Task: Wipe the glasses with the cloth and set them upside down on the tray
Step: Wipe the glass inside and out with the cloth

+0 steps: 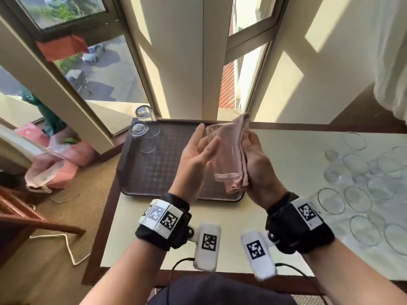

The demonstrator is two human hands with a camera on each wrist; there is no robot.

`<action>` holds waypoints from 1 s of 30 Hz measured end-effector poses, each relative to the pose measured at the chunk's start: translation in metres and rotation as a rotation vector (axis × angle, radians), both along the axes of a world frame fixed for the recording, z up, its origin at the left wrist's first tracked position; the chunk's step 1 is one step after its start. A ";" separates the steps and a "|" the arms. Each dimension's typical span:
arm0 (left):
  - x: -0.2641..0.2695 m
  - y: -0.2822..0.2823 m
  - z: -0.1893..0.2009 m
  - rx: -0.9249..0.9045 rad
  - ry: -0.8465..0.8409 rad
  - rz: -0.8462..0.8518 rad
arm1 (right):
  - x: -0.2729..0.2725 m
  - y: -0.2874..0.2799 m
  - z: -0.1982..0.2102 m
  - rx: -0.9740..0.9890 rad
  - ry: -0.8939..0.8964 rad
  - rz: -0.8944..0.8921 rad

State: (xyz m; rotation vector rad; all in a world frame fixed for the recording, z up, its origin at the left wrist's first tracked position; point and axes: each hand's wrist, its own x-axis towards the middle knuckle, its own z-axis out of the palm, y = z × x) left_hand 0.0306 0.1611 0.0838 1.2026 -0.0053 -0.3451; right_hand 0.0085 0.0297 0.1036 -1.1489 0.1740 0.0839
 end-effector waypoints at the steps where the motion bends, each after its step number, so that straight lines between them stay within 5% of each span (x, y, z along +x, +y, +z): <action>1: -0.001 -0.002 0.002 0.010 -0.004 0.014 | 0.001 0.004 0.000 -0.148 -0.071 -0.034; 4: -0.005 -0.014 0.003 0.070 -0.043 0.049 | -0.002 0.019 0.000 -0.370 -0.185 -0.019; 10: -0.004 -0.006 0.007 -0.149 -0.042 -0.031 | -0.009 0.009 0.008 0.042 -0.046 0.107; 13: 0.002 0.001 0.008 -0.089 -0.044 -0.111 | -0.007 0.007 0.007 0.159 0.018 0.107; 19: 0.001 -0.007 0.017 0.075 -0.011 0.050 | -0.001 0.021 0.002 -0.385 -0.184 -0.037; 22: -0.004 -0.012 0.018 0.016 -0.018 0.081 | -0.008 0.021 0.005 -0.214 -0.139 -0.006; 26: 0.000 -0.002 0.013 -0.182 -0.021 -0.132 | -0.017 0.004 0.011 0.146 0.059 0.118; 28: 0.005 0.001 0.020 -0.042 -0.066 -0.103 | -0.012 0.001 0.012 0.124 -0.007 0.089; 30: 0.011 0.003 0.019 0.065 -0.080 0.012 | -0.005 0.005 0.014 -0.127 -0.117 0.004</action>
